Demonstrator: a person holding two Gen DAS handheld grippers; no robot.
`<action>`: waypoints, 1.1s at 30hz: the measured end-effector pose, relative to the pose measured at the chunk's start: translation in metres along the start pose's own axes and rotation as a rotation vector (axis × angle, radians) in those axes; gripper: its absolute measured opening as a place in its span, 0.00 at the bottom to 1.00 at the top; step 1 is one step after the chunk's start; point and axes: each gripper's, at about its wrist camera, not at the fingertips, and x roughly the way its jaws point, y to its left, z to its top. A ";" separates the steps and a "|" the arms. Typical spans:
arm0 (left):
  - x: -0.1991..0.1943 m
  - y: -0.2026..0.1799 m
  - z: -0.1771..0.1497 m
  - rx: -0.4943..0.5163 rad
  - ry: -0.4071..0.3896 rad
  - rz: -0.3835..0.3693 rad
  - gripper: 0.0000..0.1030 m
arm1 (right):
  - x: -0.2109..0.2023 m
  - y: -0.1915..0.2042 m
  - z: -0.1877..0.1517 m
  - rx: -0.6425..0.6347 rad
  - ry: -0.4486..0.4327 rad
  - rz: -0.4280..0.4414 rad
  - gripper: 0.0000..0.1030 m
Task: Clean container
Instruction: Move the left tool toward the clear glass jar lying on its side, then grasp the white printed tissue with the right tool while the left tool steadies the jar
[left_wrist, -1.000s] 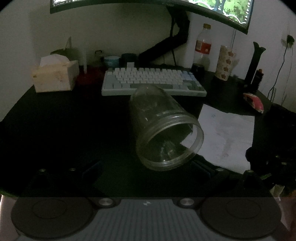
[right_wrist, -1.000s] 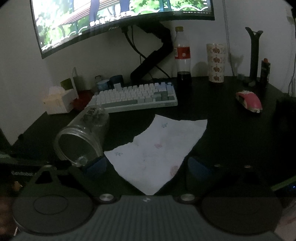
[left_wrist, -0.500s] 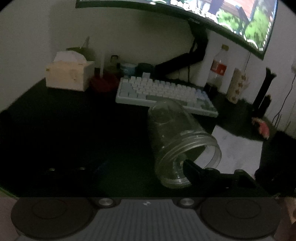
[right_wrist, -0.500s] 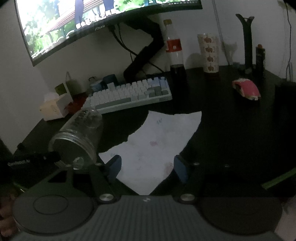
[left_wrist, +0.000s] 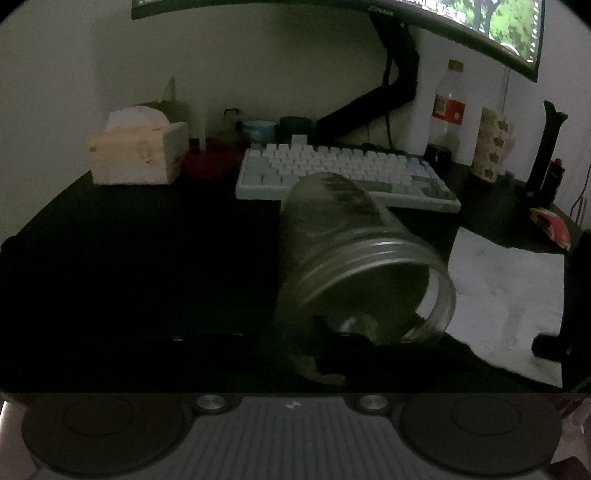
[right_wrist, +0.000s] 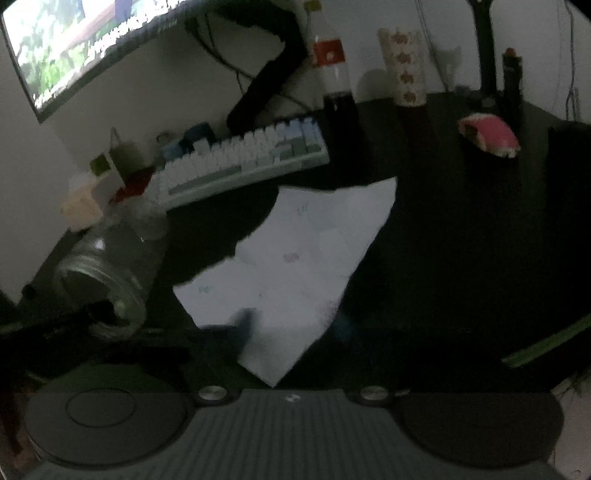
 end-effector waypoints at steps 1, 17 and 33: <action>-0.001 0.002 0.000 -0.006 -0.013 -0.009 0.12 | 0.000 -0.001 -0.001 0.007 0.001 0.008 0.04; -0.032 0.002 0.009 0.124 -0.104 -0.182 0.11 | -0.034 -0.006 0.011 0.027 -0.129 0.097 0.06; -0.056 0.013 0.001 0.325 -0.061 -0.243 0.92 | -0.019 0.000 0.003 0.017 -0.073 0.073 0.11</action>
